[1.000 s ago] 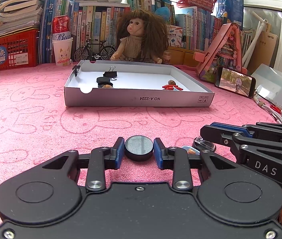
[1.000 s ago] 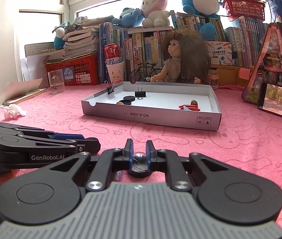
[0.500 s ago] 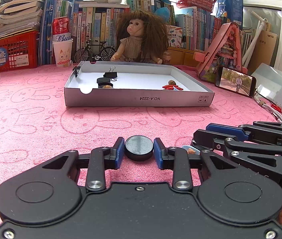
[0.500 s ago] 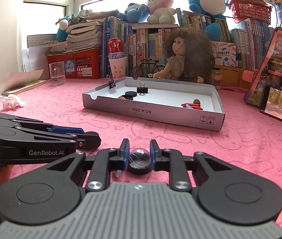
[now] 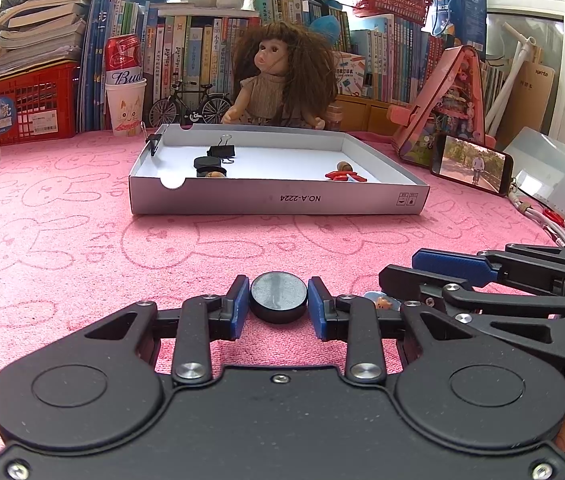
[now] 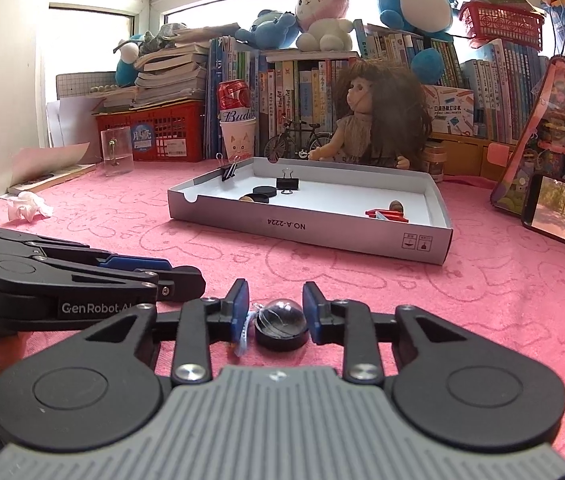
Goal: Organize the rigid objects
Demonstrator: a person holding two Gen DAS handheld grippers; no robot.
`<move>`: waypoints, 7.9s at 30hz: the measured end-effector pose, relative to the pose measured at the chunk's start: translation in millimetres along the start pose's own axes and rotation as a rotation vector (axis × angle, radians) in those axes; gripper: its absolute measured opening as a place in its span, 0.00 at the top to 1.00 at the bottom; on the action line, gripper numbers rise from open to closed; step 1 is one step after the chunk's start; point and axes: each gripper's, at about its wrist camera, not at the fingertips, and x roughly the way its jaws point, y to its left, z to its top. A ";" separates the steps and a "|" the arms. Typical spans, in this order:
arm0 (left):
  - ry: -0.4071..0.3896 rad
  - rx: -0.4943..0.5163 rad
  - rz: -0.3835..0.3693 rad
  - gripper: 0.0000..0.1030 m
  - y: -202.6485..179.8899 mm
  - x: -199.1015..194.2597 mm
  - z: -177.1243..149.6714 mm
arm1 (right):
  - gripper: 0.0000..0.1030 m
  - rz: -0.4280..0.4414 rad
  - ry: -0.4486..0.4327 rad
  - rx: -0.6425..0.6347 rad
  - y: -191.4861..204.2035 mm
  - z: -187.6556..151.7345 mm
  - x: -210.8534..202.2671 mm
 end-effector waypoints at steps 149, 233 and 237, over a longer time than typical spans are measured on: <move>-0.011 0.012 0.004 0.71 0.2 -0.4 -1.0 | 0.69 -0.039 0.072 0.288 -56.0 4.6 -2.2; -0.025 0.013 0.006 0.71 -1.5 -3.1 -5.3 | 0.30 -0.278 0.098 0.258 -112.4 14.8 -7.8; -0.025 0.013 0.006 0.71 -1.6 -3.0 -5.4 | 0.27 -0.196 0.008 0.201 -102.5 12.7 -29.5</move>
